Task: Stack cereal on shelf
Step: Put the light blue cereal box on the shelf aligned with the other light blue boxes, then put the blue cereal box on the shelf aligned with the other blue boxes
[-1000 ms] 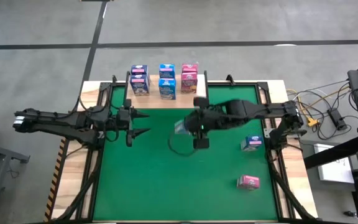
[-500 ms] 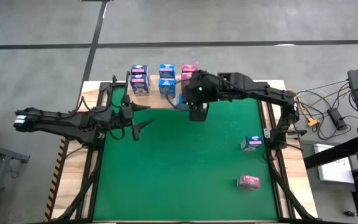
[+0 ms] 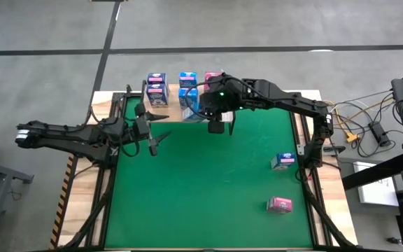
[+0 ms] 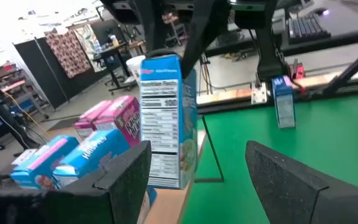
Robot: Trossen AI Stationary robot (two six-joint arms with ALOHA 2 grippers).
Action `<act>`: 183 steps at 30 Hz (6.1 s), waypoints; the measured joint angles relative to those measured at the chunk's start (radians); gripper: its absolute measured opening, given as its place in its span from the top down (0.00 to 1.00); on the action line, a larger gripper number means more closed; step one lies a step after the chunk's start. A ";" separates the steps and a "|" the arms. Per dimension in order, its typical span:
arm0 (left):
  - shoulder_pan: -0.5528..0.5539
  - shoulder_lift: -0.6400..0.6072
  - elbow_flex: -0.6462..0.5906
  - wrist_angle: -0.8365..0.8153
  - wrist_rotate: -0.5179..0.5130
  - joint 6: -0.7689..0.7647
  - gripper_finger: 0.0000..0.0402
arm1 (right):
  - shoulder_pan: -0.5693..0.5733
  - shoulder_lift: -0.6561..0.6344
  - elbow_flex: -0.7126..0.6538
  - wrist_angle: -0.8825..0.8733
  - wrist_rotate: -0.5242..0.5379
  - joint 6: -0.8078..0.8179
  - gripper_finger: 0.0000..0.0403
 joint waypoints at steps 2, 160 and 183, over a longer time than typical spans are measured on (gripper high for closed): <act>0.001 0.007 -0.007 -0.004 0.000 0.002 0.39 | -0.004 0.017 0.000 -0.006 0.001 -0.010 0.64; 0.004 0.111 -0.013 -0.128 -0.013 0.019 0.39 | 0.024 -0.106 -0.532 0.286 0.288 0.062 0.98; 0.109 0.246 -0.006 -0.064 -0.016 0.026 0.39 | 0.033 -0.169 -1.003 1.102 0.150 0.095 0.98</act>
